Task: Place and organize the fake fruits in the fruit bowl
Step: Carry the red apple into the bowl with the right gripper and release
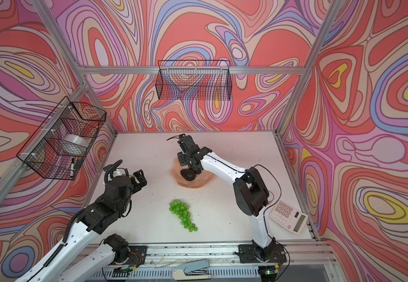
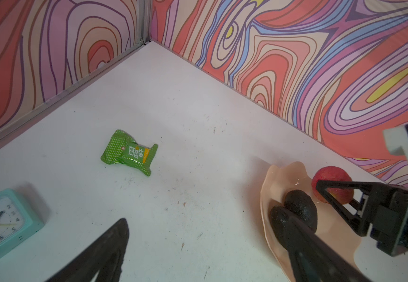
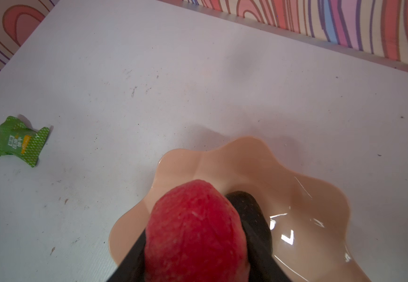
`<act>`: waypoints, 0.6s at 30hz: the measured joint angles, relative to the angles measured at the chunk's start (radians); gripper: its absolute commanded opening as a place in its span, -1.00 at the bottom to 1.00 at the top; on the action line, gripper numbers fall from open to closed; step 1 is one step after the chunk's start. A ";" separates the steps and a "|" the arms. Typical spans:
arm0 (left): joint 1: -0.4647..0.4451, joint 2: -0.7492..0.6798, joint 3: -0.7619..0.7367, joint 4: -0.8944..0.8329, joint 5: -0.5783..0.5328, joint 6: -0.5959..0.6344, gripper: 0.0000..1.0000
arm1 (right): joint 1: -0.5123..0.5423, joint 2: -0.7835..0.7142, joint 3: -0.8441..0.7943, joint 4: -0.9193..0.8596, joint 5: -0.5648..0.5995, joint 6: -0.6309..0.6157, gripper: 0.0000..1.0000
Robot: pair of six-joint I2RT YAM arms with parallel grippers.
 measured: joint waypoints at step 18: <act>0.000 -0.044 -0.014 -0.037 -0.014 0.002 1.00 | -0.006 0.158 0.056 -0.002 -0.012 -0.019 0.17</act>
